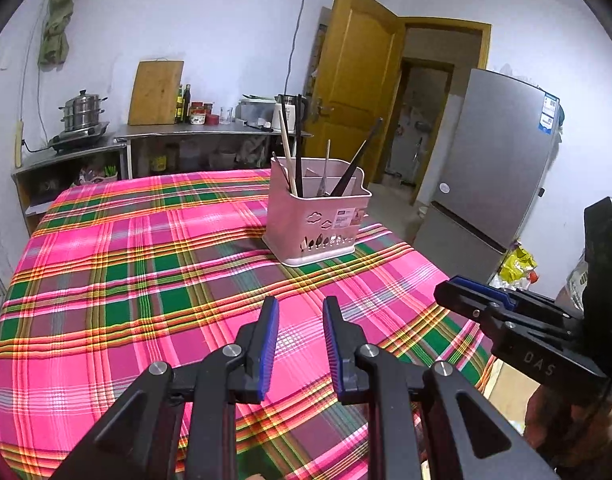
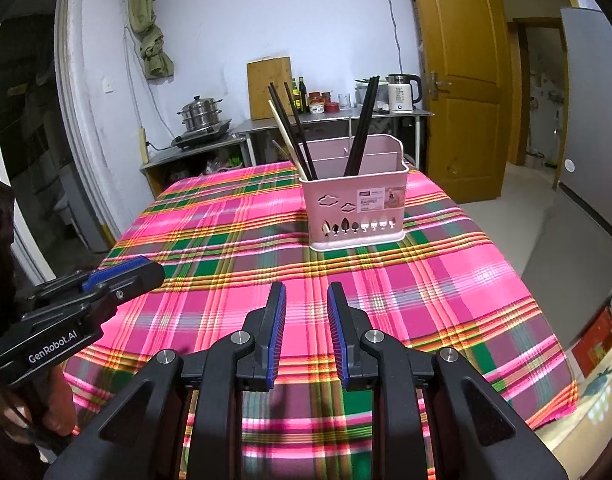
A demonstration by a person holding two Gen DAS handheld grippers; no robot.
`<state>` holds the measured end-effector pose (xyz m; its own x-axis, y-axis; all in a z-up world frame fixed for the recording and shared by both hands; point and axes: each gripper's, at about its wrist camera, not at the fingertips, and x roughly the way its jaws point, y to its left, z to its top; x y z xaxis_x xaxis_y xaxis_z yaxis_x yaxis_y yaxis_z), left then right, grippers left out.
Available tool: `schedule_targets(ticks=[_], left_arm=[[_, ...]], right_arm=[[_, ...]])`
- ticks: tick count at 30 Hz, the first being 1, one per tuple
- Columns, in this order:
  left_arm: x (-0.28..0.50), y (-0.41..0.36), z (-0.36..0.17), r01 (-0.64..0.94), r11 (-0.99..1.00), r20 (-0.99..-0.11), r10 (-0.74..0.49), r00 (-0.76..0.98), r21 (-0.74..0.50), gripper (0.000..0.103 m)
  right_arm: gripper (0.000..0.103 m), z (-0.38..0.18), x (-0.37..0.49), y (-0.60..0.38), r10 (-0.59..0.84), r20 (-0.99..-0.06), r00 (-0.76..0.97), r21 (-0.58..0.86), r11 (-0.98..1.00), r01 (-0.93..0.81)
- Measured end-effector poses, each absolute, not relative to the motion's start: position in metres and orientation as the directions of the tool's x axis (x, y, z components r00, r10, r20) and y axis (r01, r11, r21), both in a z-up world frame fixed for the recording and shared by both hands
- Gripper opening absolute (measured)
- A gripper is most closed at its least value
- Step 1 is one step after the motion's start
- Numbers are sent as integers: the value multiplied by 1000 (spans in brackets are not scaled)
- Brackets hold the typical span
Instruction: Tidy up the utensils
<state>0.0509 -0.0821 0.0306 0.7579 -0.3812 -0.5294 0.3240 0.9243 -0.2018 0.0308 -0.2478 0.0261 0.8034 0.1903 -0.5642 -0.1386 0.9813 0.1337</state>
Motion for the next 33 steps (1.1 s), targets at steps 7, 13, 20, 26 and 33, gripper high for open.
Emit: schedule_targets(ticks=[7,13,20,26,33], left_arm=[[51,-83,31,323,926,-531,-376,759,-193,22],[51,-83,31,323,927,-531,-375,760,-193,22],[51,-83,31,323,928,-530,-371,762,-185,22],[51,-84,32,323,928,-532,-373,760,-188,22],[50,-84,32,319,930,-533,-367,762,-185,22]], right_arm=[[22,25,29,-248,188,-566,802,133,982,-137],[22,24,29,-248,187,-567,802,131,982,-136],[22,25,28,-248,186,-566,803,130,982,-136],[22,25,29,-248,186,-566,803,131,982,-135],[22,25,28,-248,186,-567,802,130,982,-136]])
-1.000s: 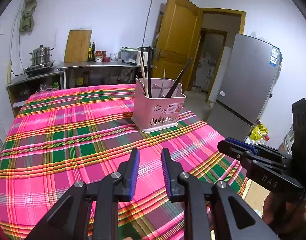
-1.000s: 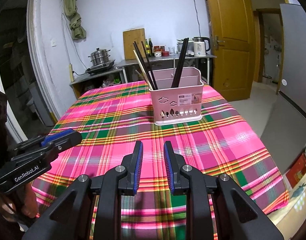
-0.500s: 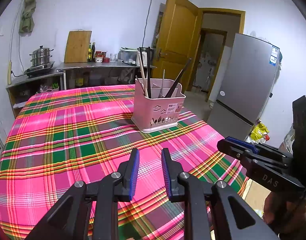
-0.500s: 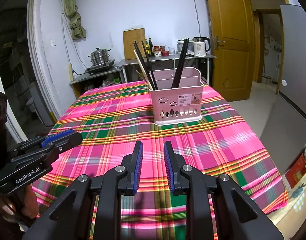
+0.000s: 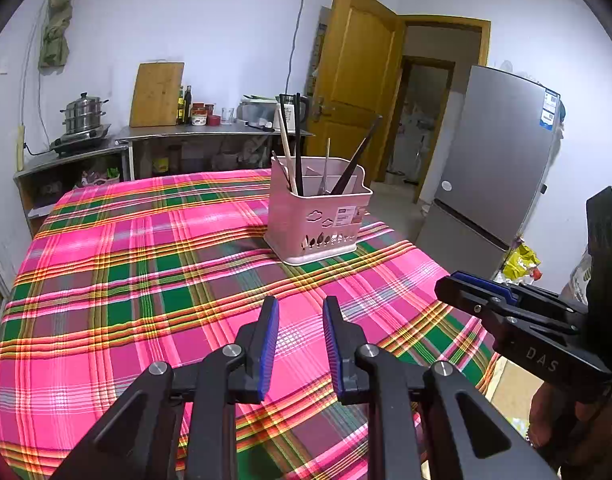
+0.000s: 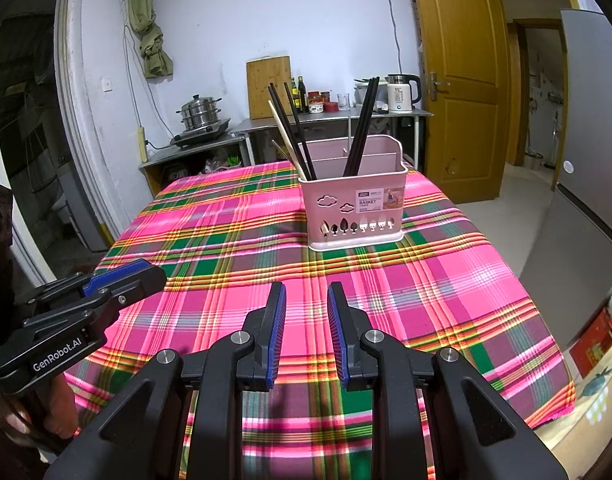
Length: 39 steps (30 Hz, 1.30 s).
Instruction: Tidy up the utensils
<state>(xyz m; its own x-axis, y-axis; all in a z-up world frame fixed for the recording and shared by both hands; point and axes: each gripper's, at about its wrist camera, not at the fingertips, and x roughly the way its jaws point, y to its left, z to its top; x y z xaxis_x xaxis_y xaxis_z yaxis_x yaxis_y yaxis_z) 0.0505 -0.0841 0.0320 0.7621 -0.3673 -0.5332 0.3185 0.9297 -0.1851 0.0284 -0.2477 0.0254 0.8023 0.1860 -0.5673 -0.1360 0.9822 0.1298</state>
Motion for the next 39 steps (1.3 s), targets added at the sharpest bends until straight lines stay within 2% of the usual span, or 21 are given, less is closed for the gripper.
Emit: schedule_targets(ticks=[39], left_arm=[[51,-85,29,319,931,-535,-362,763,-176,22]], right_arm=[[22,25,30,-249,184,-571,800,125,983,-137]])
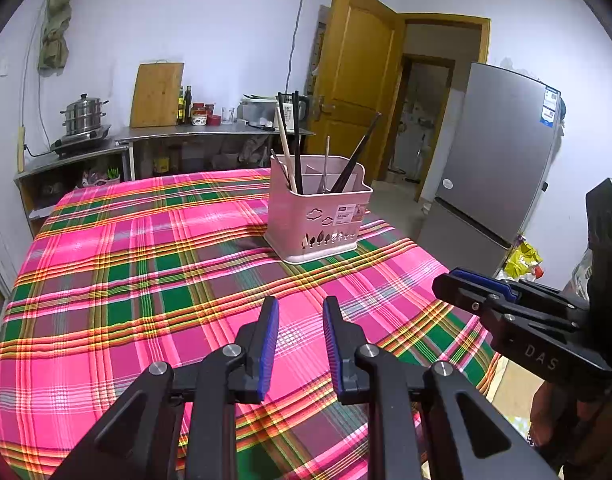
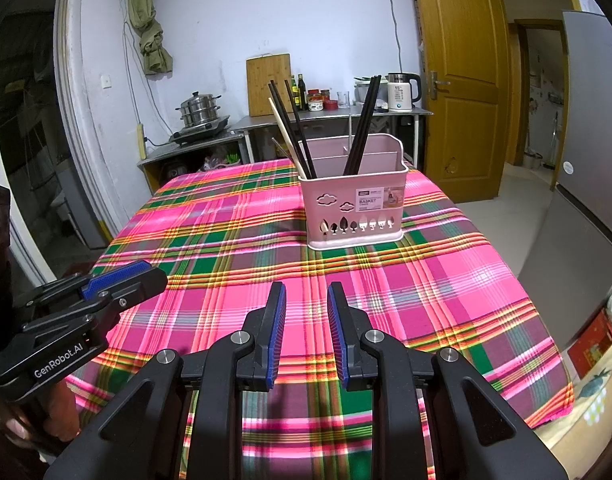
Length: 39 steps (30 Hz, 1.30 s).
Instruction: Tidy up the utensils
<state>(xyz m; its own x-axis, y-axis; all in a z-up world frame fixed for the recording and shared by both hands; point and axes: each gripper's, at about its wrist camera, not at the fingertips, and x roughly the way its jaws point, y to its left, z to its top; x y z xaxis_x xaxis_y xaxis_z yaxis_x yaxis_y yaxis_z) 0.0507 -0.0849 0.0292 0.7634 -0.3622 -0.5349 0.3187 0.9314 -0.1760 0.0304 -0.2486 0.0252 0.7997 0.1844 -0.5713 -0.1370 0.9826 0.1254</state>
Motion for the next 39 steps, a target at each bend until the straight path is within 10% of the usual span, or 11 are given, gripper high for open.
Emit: schedule_targets(ticks=[39], left_arm=[[42,-91,29,325,934,-528,-352,772,-147,22]], right_arm=[[22,25,30,-249,177,-572,801,117,984,-134]])
